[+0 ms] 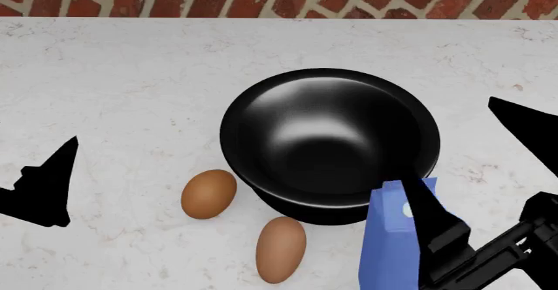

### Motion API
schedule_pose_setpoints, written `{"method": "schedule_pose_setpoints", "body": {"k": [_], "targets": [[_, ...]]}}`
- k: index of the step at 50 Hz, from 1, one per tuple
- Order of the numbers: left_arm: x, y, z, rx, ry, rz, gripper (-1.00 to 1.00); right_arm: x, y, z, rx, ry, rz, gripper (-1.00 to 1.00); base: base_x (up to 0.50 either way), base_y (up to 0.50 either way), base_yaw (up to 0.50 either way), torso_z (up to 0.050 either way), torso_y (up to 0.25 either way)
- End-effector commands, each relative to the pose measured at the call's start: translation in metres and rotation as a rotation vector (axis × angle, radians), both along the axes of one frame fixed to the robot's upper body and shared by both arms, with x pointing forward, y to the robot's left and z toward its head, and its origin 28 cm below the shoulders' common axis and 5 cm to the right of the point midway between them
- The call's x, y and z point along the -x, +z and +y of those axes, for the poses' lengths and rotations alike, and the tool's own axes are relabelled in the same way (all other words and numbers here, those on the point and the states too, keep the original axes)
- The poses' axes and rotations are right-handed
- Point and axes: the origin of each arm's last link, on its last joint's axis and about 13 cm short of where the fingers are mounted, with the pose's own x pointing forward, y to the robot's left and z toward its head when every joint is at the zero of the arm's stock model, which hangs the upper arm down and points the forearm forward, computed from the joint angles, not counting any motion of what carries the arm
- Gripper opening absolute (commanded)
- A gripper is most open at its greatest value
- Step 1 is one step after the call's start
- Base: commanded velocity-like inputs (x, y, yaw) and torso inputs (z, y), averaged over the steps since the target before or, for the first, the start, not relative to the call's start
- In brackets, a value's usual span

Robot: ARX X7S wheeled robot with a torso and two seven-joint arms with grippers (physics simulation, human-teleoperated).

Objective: Place the eggs and milk next to the bowl.

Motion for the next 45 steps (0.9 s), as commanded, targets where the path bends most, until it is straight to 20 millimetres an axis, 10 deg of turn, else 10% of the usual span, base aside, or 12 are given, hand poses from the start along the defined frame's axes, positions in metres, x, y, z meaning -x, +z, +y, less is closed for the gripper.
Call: {"method": "schedule_pose_setpoints", "body": {"k": [1, 45], "targets": [[0.001, 0.009, 0.002, 0.009, 0.006, -0.026, 1.00, 0.032, 0.023, -0.003, 0.024, -0.066, -0.041, 1.00, 0.00, 0.00, 0.00, 0.000, 0.000], [0.026, 0.030, 0.037, 0.016, 0.077, -0.117, 1.00, 0.169, 0.015, -0.030, -0.028, -0.547, -0.069, 1.00, 0.00, 0.00, 0.00, 0.000, 0.000]]}}
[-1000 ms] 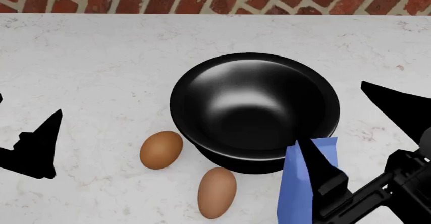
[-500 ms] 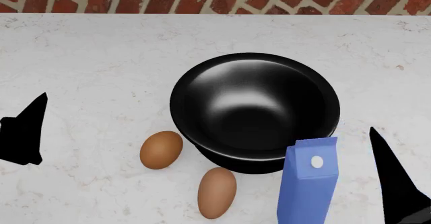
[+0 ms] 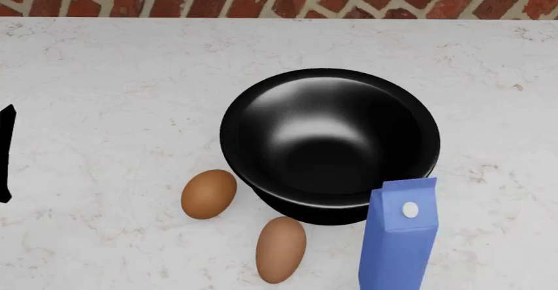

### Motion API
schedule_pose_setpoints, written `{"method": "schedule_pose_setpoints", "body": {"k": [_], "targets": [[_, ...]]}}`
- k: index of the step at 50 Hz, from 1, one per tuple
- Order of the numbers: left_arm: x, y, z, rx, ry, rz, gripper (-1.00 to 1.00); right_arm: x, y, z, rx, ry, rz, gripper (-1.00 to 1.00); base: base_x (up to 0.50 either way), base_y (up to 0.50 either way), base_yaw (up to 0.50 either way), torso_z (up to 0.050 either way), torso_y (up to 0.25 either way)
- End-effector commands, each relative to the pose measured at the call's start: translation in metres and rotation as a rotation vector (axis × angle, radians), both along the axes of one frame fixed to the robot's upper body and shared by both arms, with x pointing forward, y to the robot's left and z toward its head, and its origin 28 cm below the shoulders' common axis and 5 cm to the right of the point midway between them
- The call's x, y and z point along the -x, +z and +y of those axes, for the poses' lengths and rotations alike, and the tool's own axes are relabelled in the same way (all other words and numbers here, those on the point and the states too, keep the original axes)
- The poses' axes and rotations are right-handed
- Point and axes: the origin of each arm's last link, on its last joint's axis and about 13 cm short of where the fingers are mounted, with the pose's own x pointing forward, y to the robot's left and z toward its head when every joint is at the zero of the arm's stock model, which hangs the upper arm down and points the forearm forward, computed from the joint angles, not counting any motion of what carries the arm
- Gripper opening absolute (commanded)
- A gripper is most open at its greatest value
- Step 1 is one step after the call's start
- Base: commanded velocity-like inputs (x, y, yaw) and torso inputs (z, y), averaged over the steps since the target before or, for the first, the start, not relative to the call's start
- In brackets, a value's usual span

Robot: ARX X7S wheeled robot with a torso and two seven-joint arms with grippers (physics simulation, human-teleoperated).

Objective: Place the eggs and milk next to the bowl.

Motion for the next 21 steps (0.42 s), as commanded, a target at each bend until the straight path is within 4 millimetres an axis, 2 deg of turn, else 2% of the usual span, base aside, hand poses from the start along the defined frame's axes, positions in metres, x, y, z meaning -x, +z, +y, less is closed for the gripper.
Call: {"method": "schedule_pose_setpoints", "body": {"k": [1, 9, 21], "targets": [[0.013, 0.004, 0.009, -0.010, 0.018, -0.015, 1.00, 0.031, -0.006, -0.001, -0.007, -0.110, 0.003, 1.00, 0.00, 0.00, 0.00, 0.000, 0.000], [0.026, 0.003, 0.016, -0.014, 0.031, -0.016, 1.00, 0.057, -0.013, -0.001, -0.019, -0.182, -0.003, 1.00, 0.00, 0.00, 0.00, 0.000, 0.000], [0.040, 0.000, 0.024, -0.012, 0.058, -0.018, 1.00, 0.097, -0.014, 0.000, -0.022, -0.286, -0.022, 1.00, 0.00, 0.00, 0.00, 0.000, 0.000]]}}
